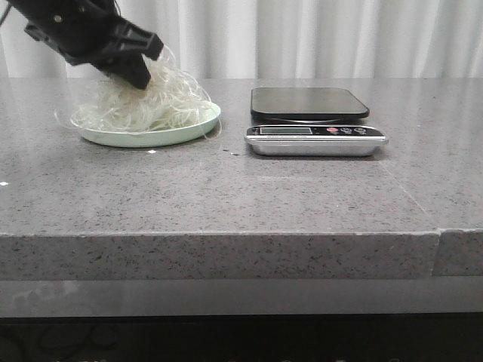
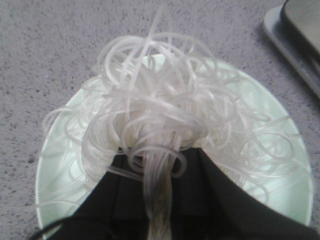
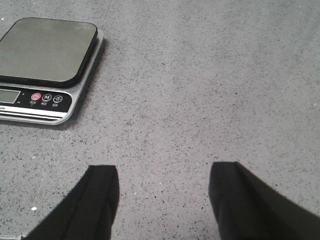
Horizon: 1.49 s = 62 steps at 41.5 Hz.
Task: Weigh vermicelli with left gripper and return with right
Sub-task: 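Lift the vermicelli with the left gripper and lower it onto the scale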
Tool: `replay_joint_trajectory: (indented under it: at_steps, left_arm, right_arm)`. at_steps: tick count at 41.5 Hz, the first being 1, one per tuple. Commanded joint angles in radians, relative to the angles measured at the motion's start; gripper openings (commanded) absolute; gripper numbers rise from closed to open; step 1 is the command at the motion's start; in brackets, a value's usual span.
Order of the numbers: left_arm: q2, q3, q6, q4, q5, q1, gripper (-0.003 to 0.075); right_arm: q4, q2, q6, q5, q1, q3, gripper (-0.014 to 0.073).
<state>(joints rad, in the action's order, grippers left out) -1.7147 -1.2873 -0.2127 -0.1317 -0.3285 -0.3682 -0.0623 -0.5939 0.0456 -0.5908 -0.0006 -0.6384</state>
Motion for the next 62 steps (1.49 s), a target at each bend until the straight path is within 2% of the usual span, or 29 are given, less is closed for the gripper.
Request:
replay_joint_trajectory:
  at_steps: [1, 11, 21, 39, 50, 55, 62]
  left_arm:
    - [0.102, -0.044, 0.0, -0.01, 0.065, -0.004, 0.0141]
    - [0.191, -0.119, 0.0, -0.016, 0.065, -0.018, 0.0141]
    - [0.18, -0.282, 0.0, -0.014, 0.018, -0.134, 0.0142]
    - [-0.082, -0.566, 0.0, -0.017, 0.022, -0.29, 0.0142]
    - [-0.222, -0.608, 0.0, -0.021, 0.037, -0.319, 0.0144]
    - [-0.254, -0.608, 0.0, -0.026, 0.032, -0.319, 0.0201]
    - [-0.259, -0.608, 0.0, -0.026, 0.012, -0.319, 0.0405]
  right_arm:
    - [-0.003, -0.008, 0.008, 0.07, -0.007, -0.026, 0.0507]
    - [-0.003, -0.008, 0.008, 0.07, -0.007, -0.026, 0.0507]
    - [-0.003, -0.008, 0.008, 0.07, -0.007, -0.026, 0.0507]
    - [-0.003, -0.008, 0.008, 0.07, -0.007, -0.026, 0.0507]
    - [-0.003, -0.008, 0.008, 0.07, -0.007, -0.026, 0.0507]
    - [-0.003, -0.008, 0.008, 0.07, -0.007, -0.026, 0.0507]
    - [-0.003, -0.008, 0.008, 0.07, -0.007, -0.026, 0.0507]
